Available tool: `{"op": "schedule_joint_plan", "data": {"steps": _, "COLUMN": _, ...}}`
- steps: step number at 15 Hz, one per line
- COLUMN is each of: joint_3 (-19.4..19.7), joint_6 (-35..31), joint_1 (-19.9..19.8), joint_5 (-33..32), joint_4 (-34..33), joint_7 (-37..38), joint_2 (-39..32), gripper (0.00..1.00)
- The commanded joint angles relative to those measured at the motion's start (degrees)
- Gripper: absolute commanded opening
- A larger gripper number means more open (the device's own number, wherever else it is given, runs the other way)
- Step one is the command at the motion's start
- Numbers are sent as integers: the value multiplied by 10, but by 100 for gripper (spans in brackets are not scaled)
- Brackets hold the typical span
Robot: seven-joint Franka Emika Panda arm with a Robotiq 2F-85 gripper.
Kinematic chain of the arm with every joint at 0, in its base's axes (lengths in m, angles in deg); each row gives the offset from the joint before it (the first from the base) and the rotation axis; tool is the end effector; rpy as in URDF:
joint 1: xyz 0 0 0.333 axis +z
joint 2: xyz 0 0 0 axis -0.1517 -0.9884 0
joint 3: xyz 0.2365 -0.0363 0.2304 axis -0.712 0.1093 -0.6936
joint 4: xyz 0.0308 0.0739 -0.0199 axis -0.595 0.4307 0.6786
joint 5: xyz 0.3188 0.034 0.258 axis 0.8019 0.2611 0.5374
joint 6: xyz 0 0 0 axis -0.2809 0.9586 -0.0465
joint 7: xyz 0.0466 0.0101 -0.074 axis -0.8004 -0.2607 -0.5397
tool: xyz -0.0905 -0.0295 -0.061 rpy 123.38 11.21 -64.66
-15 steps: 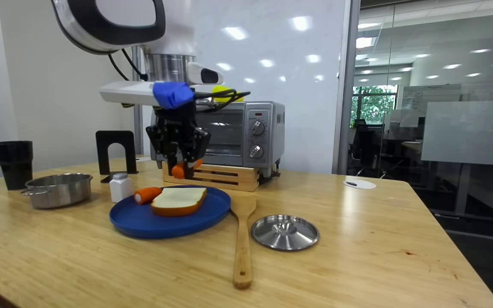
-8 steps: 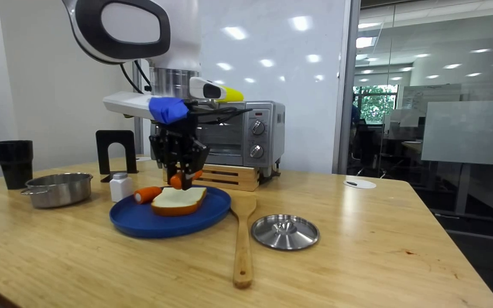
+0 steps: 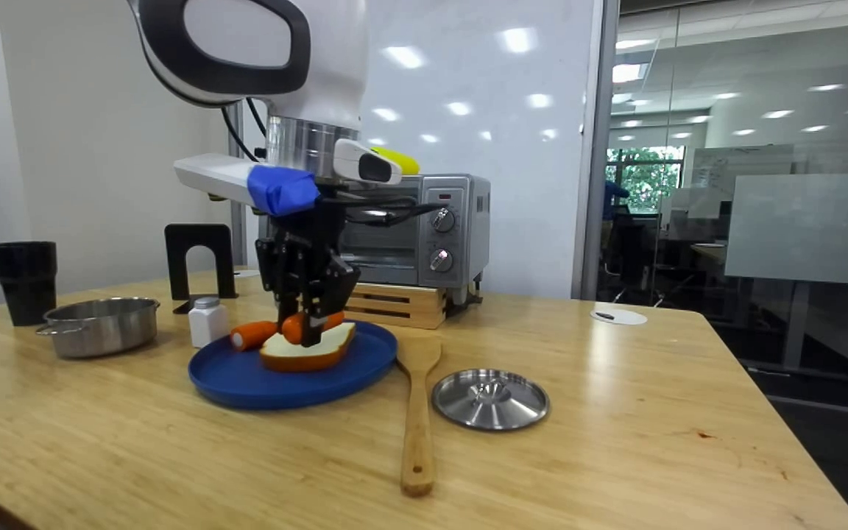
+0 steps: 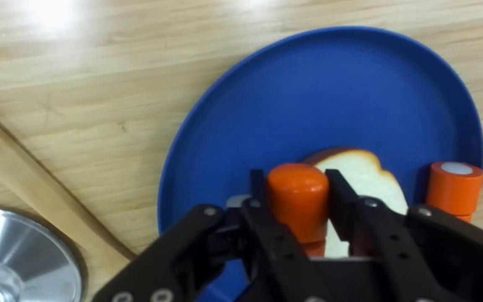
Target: Pick up the lid from the pot and put it on the table, then pick up the orange object from the pot and put it on the table, then pick up the lid and put it back on the pot
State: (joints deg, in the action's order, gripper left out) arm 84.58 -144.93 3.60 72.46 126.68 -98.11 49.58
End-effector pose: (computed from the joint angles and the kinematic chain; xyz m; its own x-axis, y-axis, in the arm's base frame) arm 0.4103 -0.1445 0.2598 0.9906 -0.1358 0.0179 -0.1309 -0.9768 -0.1696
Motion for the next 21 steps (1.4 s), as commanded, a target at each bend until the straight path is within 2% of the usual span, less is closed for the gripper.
{"op": "schedule_joint_plan", "data": {"steps": 1, "joint_3": -4, "joint_6": 44, "joint_1": -33, "joint_5": -64, "joint_4": -10, "joint_7": 66, "joint_2": 2, "gripper": 13}}
{"op": "schedule_joint_plan", "data": {"steps": 5, "joint_3": -7, "joint_6": 67, "joint_1": -50, "joint_5": -143, "joint_4": -14, "joint_7": 157, "joint_2": 5, "gripper": 13}}
{"op": "schedule_joint_plan", "data": {"steps": 8, "joint_3": -12, "joint_6": 72, "joint_1": -48, "joint_5": -166, "joint_4": -22, "joint_7": 191, "joint_2": -1, "gripper": 13}}
{"op": "schedule_joint_plan", "data": {"steps": 21, "joint_3": -38, "joint_6": 55, "joint_1": -38, "joint_5": -161, "joint_4": -49, "joint_7": 202, "joint_2": -47, "gripper": 13}}
